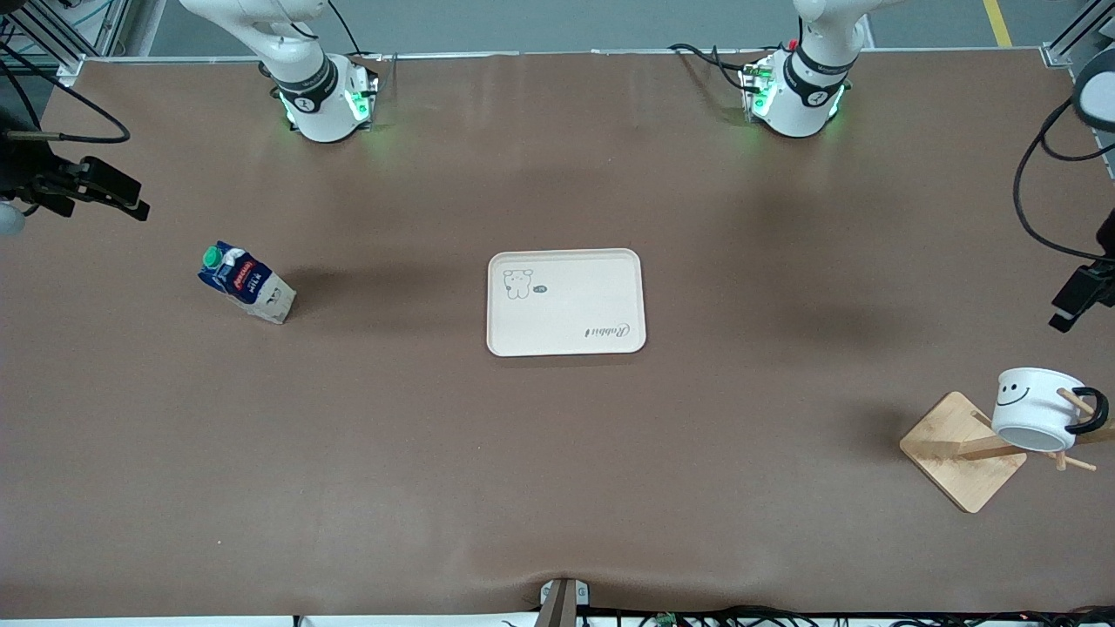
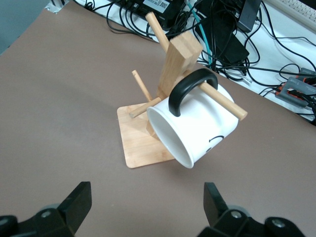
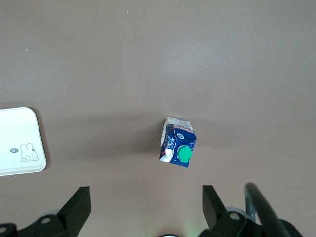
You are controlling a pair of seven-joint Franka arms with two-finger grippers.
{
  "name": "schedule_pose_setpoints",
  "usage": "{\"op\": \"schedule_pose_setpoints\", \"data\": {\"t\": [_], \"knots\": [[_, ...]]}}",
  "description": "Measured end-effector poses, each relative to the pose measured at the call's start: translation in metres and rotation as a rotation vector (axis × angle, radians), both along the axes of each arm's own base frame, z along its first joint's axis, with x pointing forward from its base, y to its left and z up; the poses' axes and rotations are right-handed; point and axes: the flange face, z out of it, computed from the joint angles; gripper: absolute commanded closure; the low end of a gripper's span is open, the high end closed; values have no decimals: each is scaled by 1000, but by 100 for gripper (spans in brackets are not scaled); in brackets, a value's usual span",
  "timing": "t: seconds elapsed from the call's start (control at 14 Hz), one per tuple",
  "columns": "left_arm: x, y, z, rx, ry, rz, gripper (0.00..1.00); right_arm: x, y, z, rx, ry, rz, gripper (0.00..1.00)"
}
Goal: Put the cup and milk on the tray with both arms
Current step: 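Reach the left gripper down to the white mug on the stand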
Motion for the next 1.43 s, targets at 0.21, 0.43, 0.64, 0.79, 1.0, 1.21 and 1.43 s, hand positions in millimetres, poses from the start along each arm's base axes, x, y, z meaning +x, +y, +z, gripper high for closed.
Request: {"op": "schedule_pose_setpoints", "data": {"t": [0.21, 0.43, 0.64, 0.79, 1.0, 1.21, 1.43], "knots": [[19, -23, -32, 19, -64, -34, 0, 0, 0, 0, 0, 0, 0, 0], [34, -35, -59, 30, -121, -51, 0, 0, 0, 0, 0, 0, 0, 0], [42, -36, -65, 35, -148, -54, 8, 0, 0, 0, 0, 0, 0, 0], [45, -35, -61, 40, -168, -54, 18, 0, 0, 0, 0, 0, 0, 0], [50, -34, -65, 49, -200, -54, 43, 0, -2, 0, 0, 1, -4, 0], [57, -38, -70, 52, -210, -65, 71, 1, -4, -1, 0, 2, -7, 0], [60, -40, -66, 58, -219, -76, 88, 1, -4, -1, 0, 2, -8, 0]]}}
